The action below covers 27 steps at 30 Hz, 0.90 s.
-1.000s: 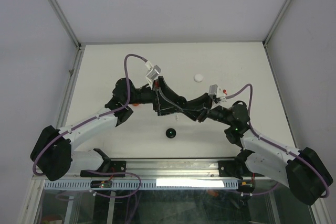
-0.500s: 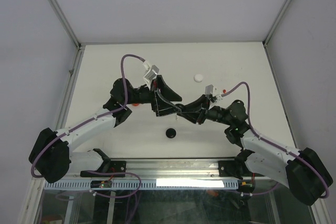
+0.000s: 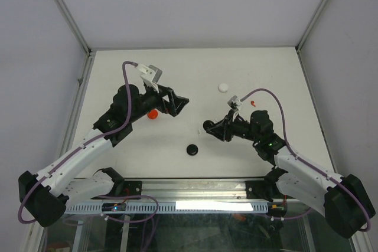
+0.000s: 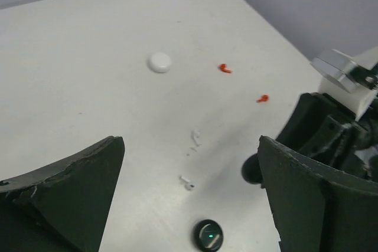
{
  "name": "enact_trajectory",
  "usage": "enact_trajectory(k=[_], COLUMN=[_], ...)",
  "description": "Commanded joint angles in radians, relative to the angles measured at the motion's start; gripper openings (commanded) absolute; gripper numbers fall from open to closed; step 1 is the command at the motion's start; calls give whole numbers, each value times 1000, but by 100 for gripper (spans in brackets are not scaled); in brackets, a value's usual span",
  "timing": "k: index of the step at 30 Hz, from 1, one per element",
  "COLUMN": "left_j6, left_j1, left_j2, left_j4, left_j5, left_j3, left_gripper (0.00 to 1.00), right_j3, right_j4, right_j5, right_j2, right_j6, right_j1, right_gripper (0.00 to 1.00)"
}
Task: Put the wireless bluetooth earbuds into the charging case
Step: Place the charging case at the center of the board.
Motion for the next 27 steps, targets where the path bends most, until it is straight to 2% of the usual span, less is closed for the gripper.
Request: enact_trajectory(k=[1, 6, 12, 23, 27], left_j6=[178, 183, 155, 173, 181], left_j1=[14, 33, 123, 163, 169], left_j2=[-22, -8, 20, -8, -11], left_j4=[-207, -223, -227, -240, -240], left_j5=[-298, -429, -355, -393, -399], left_j3=[82, 61, 12, -16, -21], left_gripper=[99, 99, 99, 99, 99], right_j3=[68, 75, 66, 96, 126], right_j4=[-192, -259, -260, -182, -163], right_j5=[67, 96, 76, 71, 60], right_j2=[14, 87, 200, 396, 471], right_j6=[24, 90, 196, 299, 321], right_j1=[-8, -8, 2, 83, 114], right_gripper=[0, 0, 0, 3, 9])
